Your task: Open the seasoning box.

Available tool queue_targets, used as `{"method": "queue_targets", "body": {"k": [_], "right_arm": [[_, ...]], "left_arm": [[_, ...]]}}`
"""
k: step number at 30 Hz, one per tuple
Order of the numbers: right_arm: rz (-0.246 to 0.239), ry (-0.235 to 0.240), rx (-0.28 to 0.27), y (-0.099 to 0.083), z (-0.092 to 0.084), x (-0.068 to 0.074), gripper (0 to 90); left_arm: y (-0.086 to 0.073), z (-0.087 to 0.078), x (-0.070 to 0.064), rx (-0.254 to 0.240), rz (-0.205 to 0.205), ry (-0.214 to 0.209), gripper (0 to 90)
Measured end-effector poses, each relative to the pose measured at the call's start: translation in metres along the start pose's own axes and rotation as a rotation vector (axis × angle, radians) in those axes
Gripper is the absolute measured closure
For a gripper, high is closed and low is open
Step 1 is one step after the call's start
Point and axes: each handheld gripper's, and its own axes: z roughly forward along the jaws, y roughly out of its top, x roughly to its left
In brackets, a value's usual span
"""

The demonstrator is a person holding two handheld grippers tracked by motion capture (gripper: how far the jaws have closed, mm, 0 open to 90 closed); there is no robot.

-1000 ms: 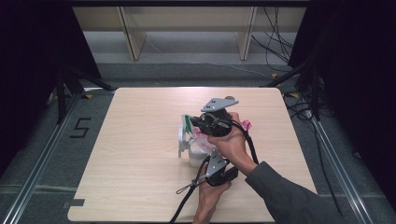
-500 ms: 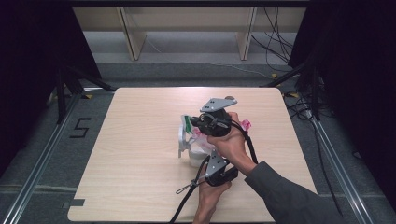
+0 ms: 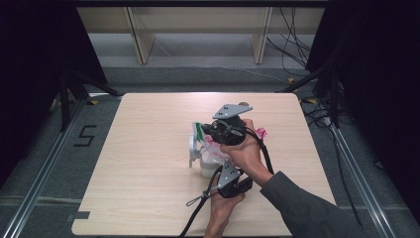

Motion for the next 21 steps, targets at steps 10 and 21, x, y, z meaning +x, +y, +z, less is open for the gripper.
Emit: {"method": "queue_targets", "body": {"k": [10, 21], "right_arm": [[-0.009, 0.007, 0.009, 0.0002, 0.0015, 0.0004, 89.2], [-0.020, -0.001, -0.008, -0.0001, 0.0030, -0.0004, 89.2]], "left_arm": [[0.0000, -0.0003, -0.0001, -0.005, -0.004, -0.005, 73.8], [0.0005, -0.0007, -0.0002, -0.001, 0.003, -0.001, 73.7]]}}
